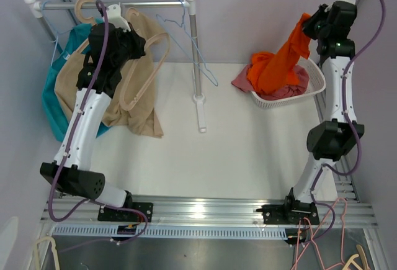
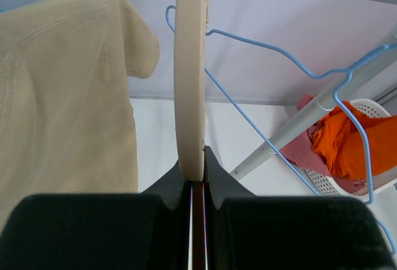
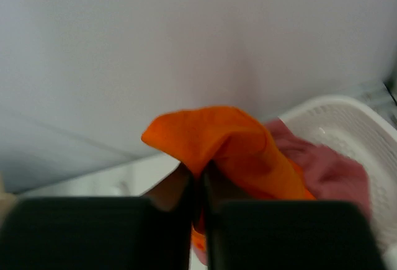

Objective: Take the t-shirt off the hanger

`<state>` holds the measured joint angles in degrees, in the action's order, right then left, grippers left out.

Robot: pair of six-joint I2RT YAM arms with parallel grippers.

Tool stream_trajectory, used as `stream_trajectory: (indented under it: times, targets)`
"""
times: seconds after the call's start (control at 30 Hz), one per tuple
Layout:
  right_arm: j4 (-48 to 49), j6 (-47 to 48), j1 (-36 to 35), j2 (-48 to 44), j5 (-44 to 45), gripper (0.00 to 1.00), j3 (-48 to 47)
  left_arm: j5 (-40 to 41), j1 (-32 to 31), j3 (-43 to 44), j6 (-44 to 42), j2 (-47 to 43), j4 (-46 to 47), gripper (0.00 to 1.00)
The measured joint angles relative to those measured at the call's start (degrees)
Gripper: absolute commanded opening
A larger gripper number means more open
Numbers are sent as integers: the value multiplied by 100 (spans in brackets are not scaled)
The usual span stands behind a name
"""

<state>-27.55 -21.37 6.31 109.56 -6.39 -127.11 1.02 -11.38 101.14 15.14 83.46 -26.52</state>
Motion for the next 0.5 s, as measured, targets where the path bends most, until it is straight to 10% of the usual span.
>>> stream_trajectory:
  times: [0.03,0.07,0.17,0.5]
  targets:
    - [-120,0,13,278,66,18,-243,-22,0,50,-28,79,37,1]
    - [-490,26,28,629,245,53,-553,-24,0,61,-61,118,85,0]
    - [-1329,37,61,1434,595,99,-1084,-9,0,68,-125,127,188,1]
    - [-2050,168,149,1233,1231,99,-450,-2,0,1318,-247,474,297,1]
